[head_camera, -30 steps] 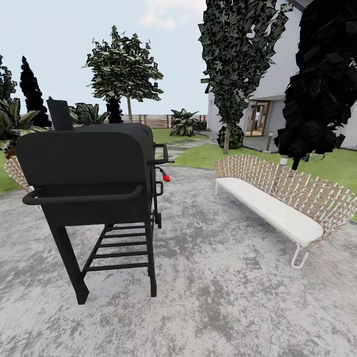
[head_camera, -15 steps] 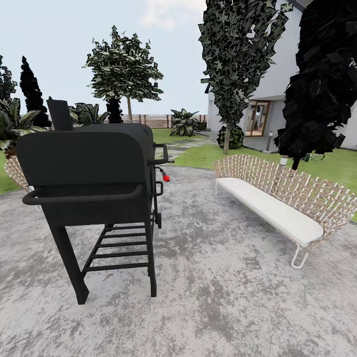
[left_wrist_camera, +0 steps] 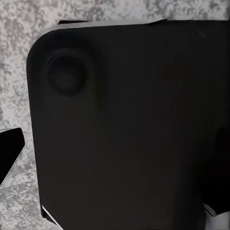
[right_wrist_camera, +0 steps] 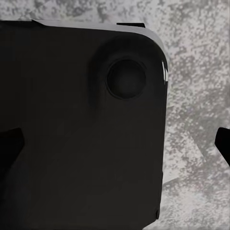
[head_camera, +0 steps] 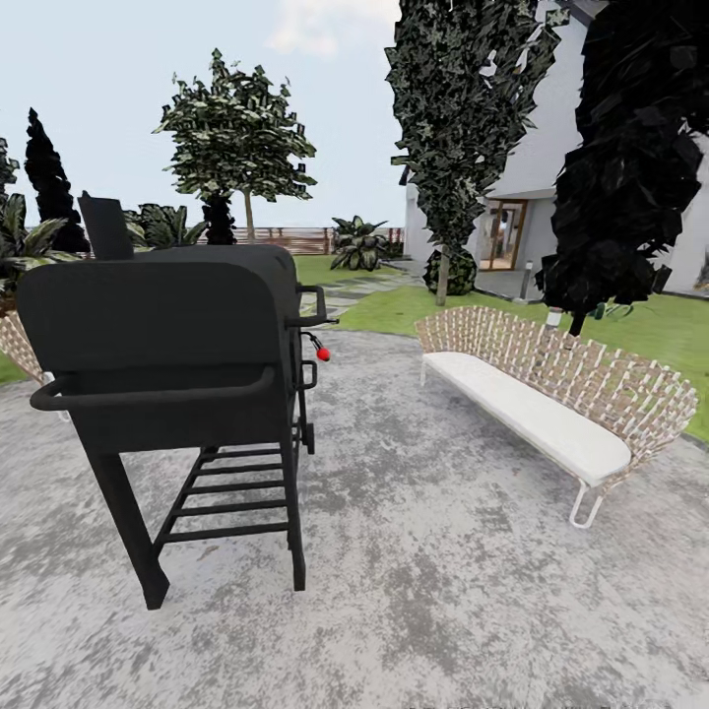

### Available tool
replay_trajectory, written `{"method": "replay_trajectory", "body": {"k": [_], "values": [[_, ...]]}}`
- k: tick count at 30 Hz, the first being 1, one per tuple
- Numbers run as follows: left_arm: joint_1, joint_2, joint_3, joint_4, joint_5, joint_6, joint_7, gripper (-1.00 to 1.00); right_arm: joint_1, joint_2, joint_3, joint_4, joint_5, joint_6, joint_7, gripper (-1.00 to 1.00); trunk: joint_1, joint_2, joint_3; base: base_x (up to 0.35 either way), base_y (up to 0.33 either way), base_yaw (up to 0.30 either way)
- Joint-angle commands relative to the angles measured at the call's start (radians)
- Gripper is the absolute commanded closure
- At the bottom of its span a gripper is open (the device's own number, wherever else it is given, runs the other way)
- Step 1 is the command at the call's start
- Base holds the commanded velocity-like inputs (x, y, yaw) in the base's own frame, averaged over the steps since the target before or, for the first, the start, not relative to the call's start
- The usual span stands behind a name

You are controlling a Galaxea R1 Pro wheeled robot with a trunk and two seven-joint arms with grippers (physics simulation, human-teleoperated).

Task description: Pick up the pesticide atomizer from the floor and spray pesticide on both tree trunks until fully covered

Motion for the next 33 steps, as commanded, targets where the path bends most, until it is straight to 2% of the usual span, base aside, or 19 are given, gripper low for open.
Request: {"method": "replay_trajectory", "body": {"k": [1,3,5,8,19,22,26,27,31,32,33], "values": [[0.001,0.000,-0.001,-0.007,0.001,-0.005,-0.001,-1.00,0.000,0.000,0.000,0.000,0.000,-0.003,0.000,-1.00,0.000,0.000,-0.001,0.000,0.000,-0.186],[0.001,0.000,-0.001,-0.010,0.001,-0.018,-0.001,-1.00,0.000,0.000,0.000,0.000,0.000,-0.002,0.000,-1.00,0.000,0.000,-0.001,0.000,0.000,-0.134],[0.001,-0.001,0.001,-0.014,0.002,-0.090,-0.002,-1.00,0.000,0.000,-0.001,0.000,-0.002,-0.003,0.000,-1.00,0.000,0.000,-0.001,0.000,0.000,-0.054],[0.001,-0.001,0.002,-0.014,0.002,-0.122,-0.002,-1.00,0.000,0.000,-0.002,0.000,-0.002,-0.002,0.000,-1.00,0.000,0.000,-0.001,0.000,0.000,-0.013],[0.001,-0.001,0.001,-0.025,0.003,-0.134,-0.002,-1.00,0.000,0.001,-0.004,-0.001,-0.007,-0.002,0.002,-1.00,0.000,0.000,-0.004,0.000,0.000,-0.052],[0.001,-0.001,0.001,-0.060,0.003,-0.153,-0.002,-1.00,0.000,-0.002,-0.005,-0.040,-0.008,-0.017,0.002,-1.00,0.000,0.000,-0.004,0.000,0.000,-0.021],[0.001,-0.001,0.000,-0.160,0.001,-0.197,-0.001,-1.00,0.000,-0.005,-0.004,-0.111,-0.006,-0.049,0.002,-1.00,0.000,0.000,-0.004,0.000,0.000,-0.008],[0.001,-0.001,0.001,-0.207,0.001,-0.208,-0.001,-1.00,0.000,-0.005,-0.005,-0.124,-0.006,-0.056,0.002,-1.00,0.000,0.000,-0.004,0.000,0.000,-0.003],[0.001,0.001,0.003,-0.272,0.002,-0.229,0.000,-1.00,0.000,-0.011,-0.006,-0.148,-0.008,-0.066,0.000,-1.00,0.000,0.000,-0.004,0.000,0.000,-0.002],[0.001,0.002,0.003,-0.281,0.001,-0.245,0.000,-1.00,-0.001,-0.015,-0.006,-0.171,-0.007,-0.078,0.000,-1.00,0.000,0.000,-0.004,0.000,0.000,0.000],[0.001,0.002,0.002,-0.294,-0.001,-0.278,0.000,-1.00,-0.003,-0.019,-0.006,-0.254,-0.006,-0.114,-0.002,-1.00,0.000,0.000,-0.004,0.000,0.000,0.000]]}}
